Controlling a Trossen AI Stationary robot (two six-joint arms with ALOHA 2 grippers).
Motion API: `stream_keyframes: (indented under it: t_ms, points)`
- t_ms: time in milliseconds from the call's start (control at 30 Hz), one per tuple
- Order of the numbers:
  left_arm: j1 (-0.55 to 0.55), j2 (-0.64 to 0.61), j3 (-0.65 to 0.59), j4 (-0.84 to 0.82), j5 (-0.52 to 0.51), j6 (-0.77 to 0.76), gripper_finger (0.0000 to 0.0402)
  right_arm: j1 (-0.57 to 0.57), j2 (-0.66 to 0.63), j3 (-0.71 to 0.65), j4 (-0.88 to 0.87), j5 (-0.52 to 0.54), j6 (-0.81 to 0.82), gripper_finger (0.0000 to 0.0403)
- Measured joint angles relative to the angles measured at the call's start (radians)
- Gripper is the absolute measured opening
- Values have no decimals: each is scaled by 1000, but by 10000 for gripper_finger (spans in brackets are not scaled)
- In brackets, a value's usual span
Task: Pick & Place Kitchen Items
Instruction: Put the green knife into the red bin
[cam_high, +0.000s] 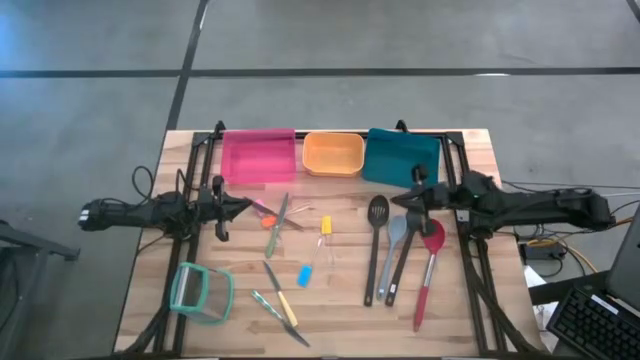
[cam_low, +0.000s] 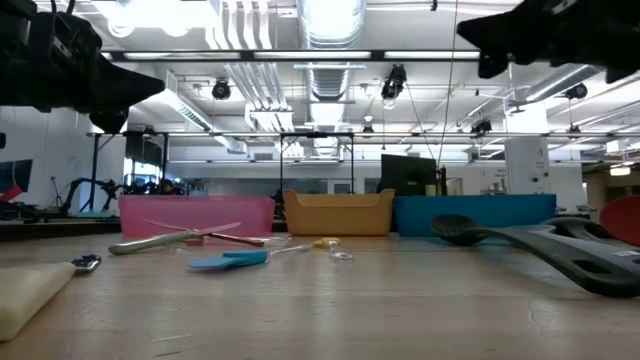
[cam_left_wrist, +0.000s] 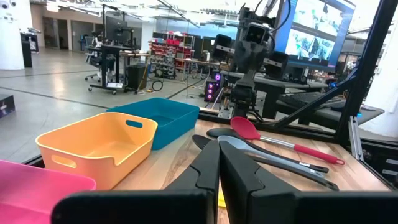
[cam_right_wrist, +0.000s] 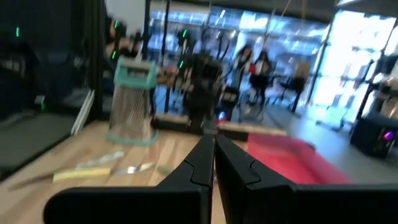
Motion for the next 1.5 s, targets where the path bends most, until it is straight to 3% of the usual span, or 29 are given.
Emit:
stream_keyframes:
  t_ms: [300,567,967,1367,1500]
  points:
    - [0,0,0,0,0,0,14,107,405,216,0,0,-167,8]
    - [0,0,0,0,0,0,14,135,686,453,-29,1,-227,8]
    - [0,0,0,0,0,0,13,142,1015,897,-525,0,-393,15]
    - [0,0,0,0,0,0,14,144,1249,1237,-845,14,-445,135]
    - [0,0,0,0,0,0,14,150,1213,1247,-964,19,-389,130]
